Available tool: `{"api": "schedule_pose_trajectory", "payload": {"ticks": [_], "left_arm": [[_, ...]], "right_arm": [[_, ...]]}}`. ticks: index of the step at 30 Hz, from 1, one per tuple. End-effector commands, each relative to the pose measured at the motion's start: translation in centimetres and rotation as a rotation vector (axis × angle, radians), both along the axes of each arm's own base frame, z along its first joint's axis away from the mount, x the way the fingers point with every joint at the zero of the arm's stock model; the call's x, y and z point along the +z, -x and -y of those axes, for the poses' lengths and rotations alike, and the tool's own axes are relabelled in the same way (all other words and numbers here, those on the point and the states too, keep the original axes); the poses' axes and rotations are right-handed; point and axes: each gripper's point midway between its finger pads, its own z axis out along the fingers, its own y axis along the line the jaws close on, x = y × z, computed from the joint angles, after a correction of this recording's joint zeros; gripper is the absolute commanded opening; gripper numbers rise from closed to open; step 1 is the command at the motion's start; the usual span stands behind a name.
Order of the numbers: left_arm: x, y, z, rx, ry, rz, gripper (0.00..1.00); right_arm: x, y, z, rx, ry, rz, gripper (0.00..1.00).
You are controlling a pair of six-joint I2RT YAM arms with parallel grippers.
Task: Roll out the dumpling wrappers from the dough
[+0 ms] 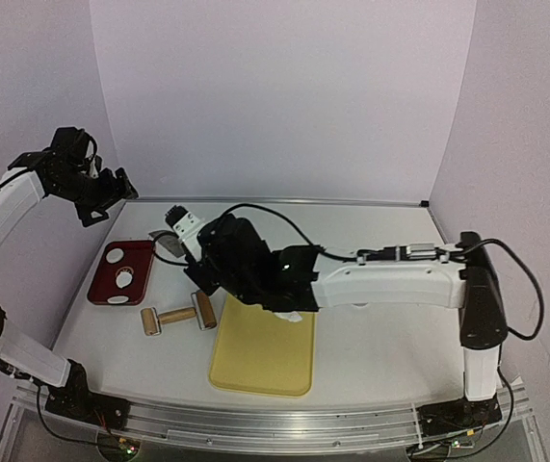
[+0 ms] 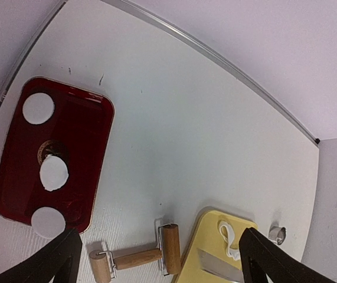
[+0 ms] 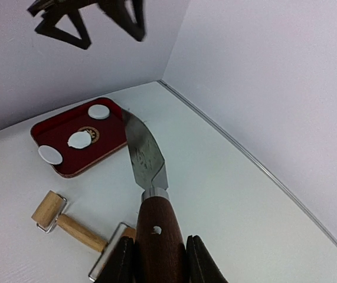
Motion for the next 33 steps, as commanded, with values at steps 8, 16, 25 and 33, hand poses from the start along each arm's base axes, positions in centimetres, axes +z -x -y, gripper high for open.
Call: {"api": "schedule_pose_trajectory", "payload": {"ticks": [8, 16, 25, 33], "left_arm": [[-0.8, 0.6, -1.7, 0.075, -0.043, 0.029, 0.95], [-3.4, 1.1, -1.2, 0.081, 0.007, 0.002, 0.94], [-4.8, 1.8, -2.2, 0.116, -0.029, 0.028, 0.99], [-6.4, 2.4, -2.9, 0.134, -0.062, 0.025, 0.99]], "right_arm": [[2.1, -7.3, 21.8, -0.574, -0.217, -0.428, 0.0], [-3.4, -9.8, 28.3, -0.671, -0.465, -0.881, 0.0], [-8.4, -11.6, 31.8, -0.714, -0.58, -1.164, 0.0], [-12.0, -14.0, 33.1, -0.746, -0.58, -1.25, 0.07]]}}
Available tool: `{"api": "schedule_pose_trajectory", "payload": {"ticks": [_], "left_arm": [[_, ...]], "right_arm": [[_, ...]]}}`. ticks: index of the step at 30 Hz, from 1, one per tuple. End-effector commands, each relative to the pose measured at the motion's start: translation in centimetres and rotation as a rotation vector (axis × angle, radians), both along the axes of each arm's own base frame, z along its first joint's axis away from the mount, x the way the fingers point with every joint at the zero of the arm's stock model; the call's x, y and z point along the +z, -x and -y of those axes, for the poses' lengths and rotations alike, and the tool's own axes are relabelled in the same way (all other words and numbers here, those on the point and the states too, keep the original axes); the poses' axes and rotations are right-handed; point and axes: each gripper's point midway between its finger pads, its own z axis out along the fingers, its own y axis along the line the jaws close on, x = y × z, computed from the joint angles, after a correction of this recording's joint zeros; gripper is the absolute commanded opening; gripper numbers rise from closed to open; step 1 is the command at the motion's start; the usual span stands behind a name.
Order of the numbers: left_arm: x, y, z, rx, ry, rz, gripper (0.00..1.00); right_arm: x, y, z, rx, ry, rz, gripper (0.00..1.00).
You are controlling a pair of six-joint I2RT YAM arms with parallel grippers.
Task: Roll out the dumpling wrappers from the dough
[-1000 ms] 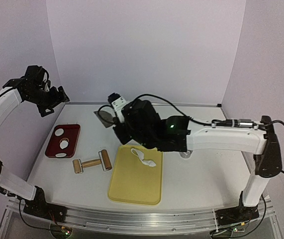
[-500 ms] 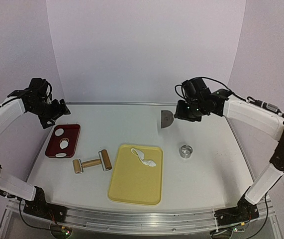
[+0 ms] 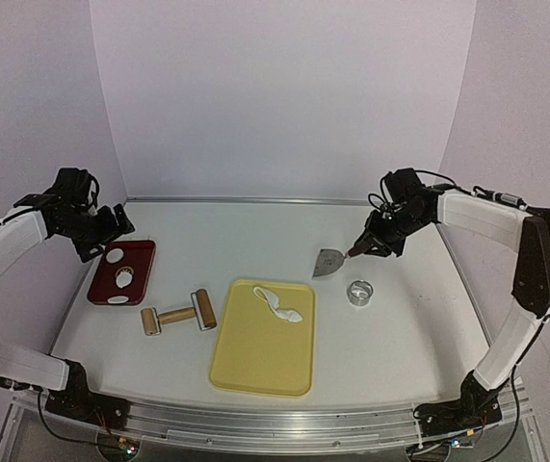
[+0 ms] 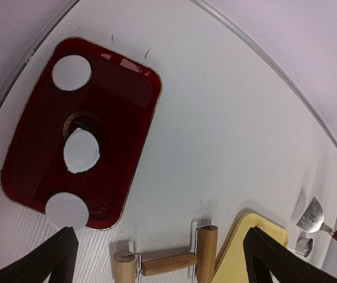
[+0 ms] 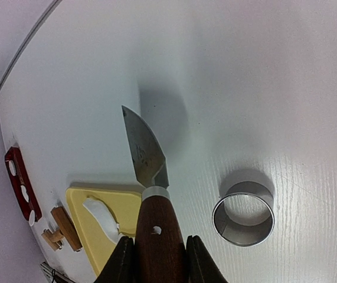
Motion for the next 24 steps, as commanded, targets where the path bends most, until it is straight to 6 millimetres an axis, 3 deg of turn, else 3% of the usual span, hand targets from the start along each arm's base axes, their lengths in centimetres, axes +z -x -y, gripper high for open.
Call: {"api": "schedule_pose_trajectory", "payload": {"ticks": [1, 5, 11, 18, 24], "left_arm": [[0.8, -0.3, -0.7, 0.023, -0.024, 0.068, 0.99], [0.9, -0.3, -0.8, 0.028, -0.027, 0.083, 0.99], [0.3, -0.3, -1.1, 0.031, -0.049, 0.076, 0.99], [0.1, -0.4, -1.5, 0.026, -0.084, 0.094, 1.0], [1.0, -0.6, -2.9, 0.072, -0.145, 0.138, 0.99]], "right_arm": [[-0.7, -1.7, -0.7, 0.01, -0.076, -0.023, 0.07], [-1.2, -2.5, -0.5, 0.016, -0.056, -0.012, 0.15], [-1.3, -3.2, 2.4, -0.031, 0.1, 0.066, 0.65], [0.7, -3.5, 5.2, -0.057, 0.251, 0.176, 0.96], [4.5, -2.9, 9.0, -0.13, 0.404, 0.304, 0.98]]}}
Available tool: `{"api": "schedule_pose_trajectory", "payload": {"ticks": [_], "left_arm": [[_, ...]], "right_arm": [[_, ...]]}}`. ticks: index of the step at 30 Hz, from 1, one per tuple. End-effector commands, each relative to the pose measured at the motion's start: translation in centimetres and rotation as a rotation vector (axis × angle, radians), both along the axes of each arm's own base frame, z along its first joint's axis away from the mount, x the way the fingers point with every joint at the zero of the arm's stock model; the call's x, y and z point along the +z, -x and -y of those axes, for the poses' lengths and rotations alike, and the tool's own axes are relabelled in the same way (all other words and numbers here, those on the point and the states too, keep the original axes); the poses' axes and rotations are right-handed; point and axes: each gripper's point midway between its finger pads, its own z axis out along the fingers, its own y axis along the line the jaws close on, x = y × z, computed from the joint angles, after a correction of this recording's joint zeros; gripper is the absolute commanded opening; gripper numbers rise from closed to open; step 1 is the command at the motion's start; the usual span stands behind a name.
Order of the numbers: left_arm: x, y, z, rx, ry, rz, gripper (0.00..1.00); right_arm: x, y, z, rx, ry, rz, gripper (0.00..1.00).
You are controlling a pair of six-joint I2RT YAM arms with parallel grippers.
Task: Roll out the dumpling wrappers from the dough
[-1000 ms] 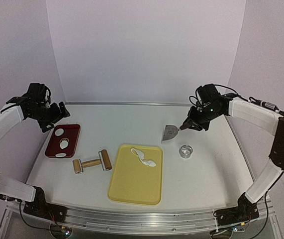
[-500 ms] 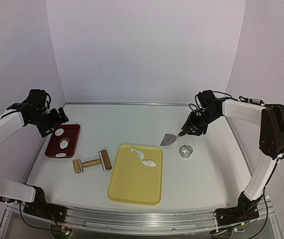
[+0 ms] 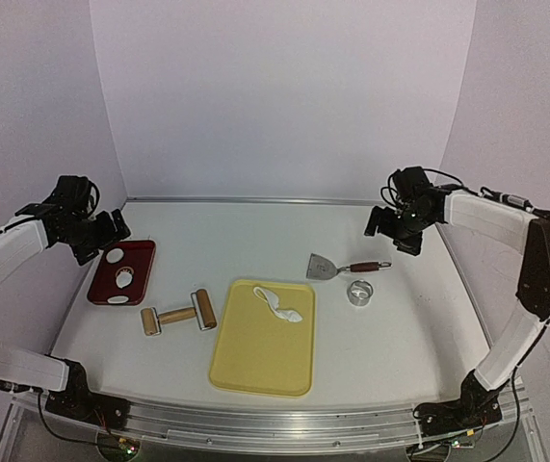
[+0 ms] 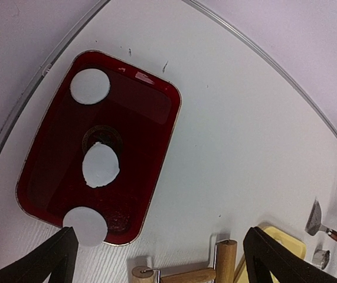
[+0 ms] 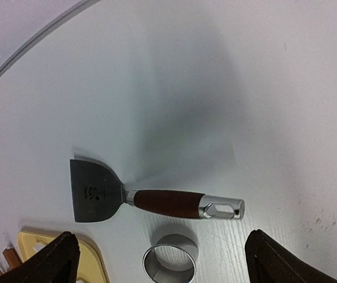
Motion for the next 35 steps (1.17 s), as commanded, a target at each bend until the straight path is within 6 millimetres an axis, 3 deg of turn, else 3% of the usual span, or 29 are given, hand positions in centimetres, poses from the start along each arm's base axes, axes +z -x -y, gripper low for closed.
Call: {"api": "schedule_pose_trajectory", "payload": {"ticks": [1, 5, 9, 11, 14, 15, 18, 25, 35], "left_arm": [[2.6, -0.5, -1.6, 0.039, -0.076, 0.114, 1.0], [5.3, -0.6, -2.3, 0.055, -0.118, 0.2, 1.0], [10.0, 0.1, -3.6, 0.091, -0.177, 0.35, 1.0], [12.8, 1.0, -4.0, 0.106, -0.196, 0.453, 0.99], [14.9, 2.3, -4.2, 0.108, -0.203, 0.55, 1.0], [15.0, 2.5, -4.3, 0.111, -0.199, 0.559, 1.0], [13.6, 3.2, -4.4, 0.125, -0.177, 0.523, 0.99], [9.6, 4.9, -3.4, 0.103, -0.089, 0.467, 1.0], [9.5, 5.4, -3.5, 0.119, -0.076, 0.455, 0.99]], "right_arm": [[5.8, 0.1, 4.0, -0.073, 0.159, 0.193, 0.98], [9.3, 1.7, 6.7, -0.135, 0.241, 0.306, 0.98], [13.4, 3.9, 9.2, -0.178, 0.3, 0.496, 0.98], [14.2, 5.3, 9.9, -0.156, 0.332, 0.582, 0.98], [16.1, 7.6, 11.0, -0.141, 0.371, 0.734, 0.98], [16.9, 8.3, 11.3, -0.142, 0.377, 0.786, 0.98], [16.5, 10.3, 12.4, -0.142, 0.434, 0.826, 0.98], [13.9, 12.6, 13.6, -0.15, 0.458, 0.793, 0.98], [13.6, 13.0, 13.6, -0.159, 0.429, 0.785, 0.98]]}}
